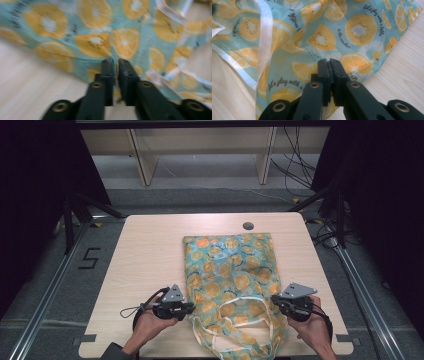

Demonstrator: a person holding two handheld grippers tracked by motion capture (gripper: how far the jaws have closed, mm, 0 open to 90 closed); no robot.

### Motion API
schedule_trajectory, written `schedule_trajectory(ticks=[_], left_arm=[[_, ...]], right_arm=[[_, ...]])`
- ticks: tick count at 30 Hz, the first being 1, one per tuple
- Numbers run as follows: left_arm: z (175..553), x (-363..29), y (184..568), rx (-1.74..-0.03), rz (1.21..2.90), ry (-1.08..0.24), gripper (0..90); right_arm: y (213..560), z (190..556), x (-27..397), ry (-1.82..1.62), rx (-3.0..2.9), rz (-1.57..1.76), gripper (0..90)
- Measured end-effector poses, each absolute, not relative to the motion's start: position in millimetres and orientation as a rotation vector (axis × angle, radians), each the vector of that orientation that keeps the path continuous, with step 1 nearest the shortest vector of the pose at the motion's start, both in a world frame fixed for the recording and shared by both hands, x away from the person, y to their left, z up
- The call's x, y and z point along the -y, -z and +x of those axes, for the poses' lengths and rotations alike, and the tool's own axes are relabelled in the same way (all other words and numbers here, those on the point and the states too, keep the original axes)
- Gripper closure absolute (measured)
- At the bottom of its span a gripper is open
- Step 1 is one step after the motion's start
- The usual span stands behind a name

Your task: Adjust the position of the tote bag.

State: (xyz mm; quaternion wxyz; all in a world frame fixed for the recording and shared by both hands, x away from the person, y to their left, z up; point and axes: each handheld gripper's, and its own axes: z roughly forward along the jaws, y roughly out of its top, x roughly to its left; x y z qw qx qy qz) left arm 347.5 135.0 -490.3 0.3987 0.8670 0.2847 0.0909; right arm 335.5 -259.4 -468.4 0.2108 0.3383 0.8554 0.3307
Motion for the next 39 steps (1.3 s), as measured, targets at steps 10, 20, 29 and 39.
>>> schedule_trajectory(ticks=[10,20,29,39], left_arm=[[325,-102,457,-0.548,2.13,-0.22,50.8],[338,-63,482,-0.51,2.27,-0.175,58.0],[371,-62,468,-0.452,2.278,-0.351,89.7],[370,-68,450,-0.557,2.141,-0.149,59.4]], right_arm=[[468,336,255,-0.937,-2.39,0.949,87.5],[467,337,253,-0.949,-2.4,0.926,87.2],[466,337,254,-0.96,-2.398,0.908,86.7],[454,335,259,-1.037,-2.375,0.939,77.4]])
